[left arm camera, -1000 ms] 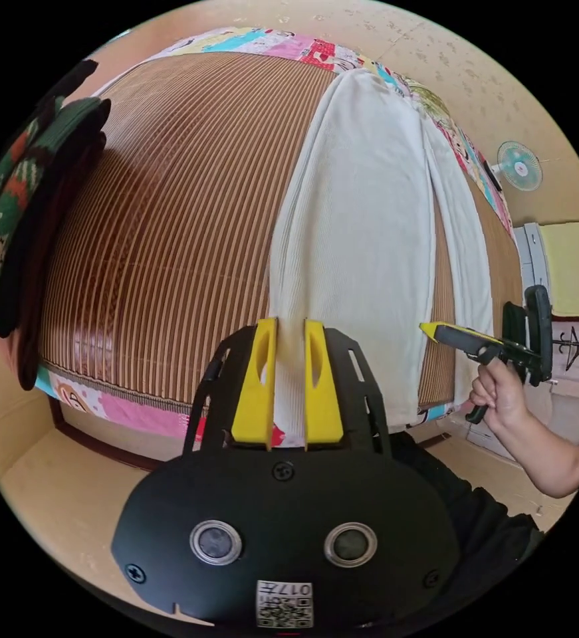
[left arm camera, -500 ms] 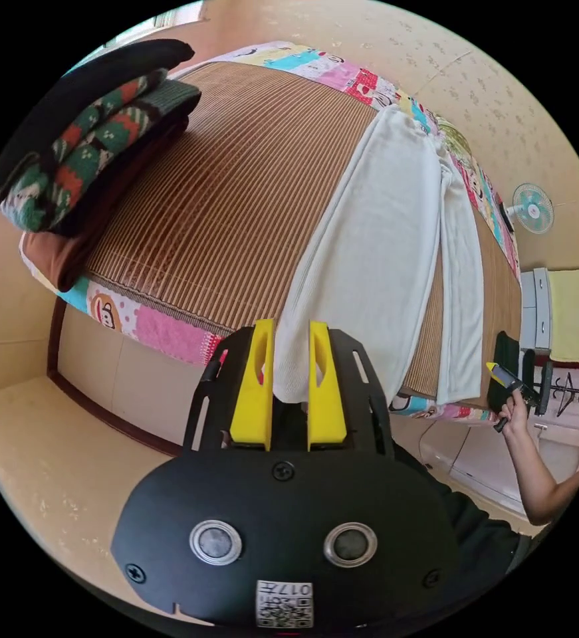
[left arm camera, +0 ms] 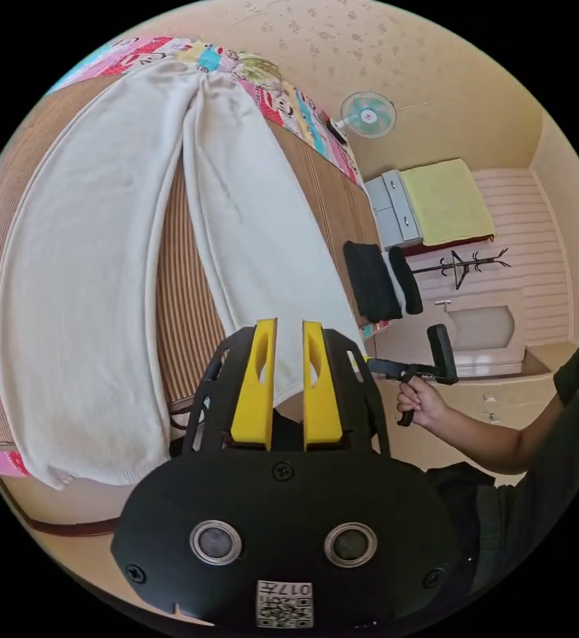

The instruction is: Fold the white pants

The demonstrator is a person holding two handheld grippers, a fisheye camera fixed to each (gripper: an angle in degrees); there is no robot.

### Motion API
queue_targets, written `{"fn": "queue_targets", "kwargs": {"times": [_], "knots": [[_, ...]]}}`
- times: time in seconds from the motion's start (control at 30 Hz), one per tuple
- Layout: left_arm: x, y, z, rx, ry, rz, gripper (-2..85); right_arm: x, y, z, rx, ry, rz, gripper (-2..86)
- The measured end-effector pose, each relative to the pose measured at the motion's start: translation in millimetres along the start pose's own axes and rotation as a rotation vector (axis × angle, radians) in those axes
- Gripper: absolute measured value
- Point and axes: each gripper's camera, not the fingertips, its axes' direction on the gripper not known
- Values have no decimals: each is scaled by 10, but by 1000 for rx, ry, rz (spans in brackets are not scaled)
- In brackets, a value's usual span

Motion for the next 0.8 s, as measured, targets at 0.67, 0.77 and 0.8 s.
{"fn": "queue_targets", "kwargs": {"times": [0.67, 0.77, 0.8], "knots": [[536, -91, 629, -189, -149, -153, 36, -747, -761, 63, -611, 209, -723, 42], [492, 3, 637, -119, -131, -223, 36, -395, -2216, -149, -502, 197, -595, 93], [492, 21, 653, -111, -127, -234, 36, -346, -2881, -227, -430, 79, -520, 115]]}}
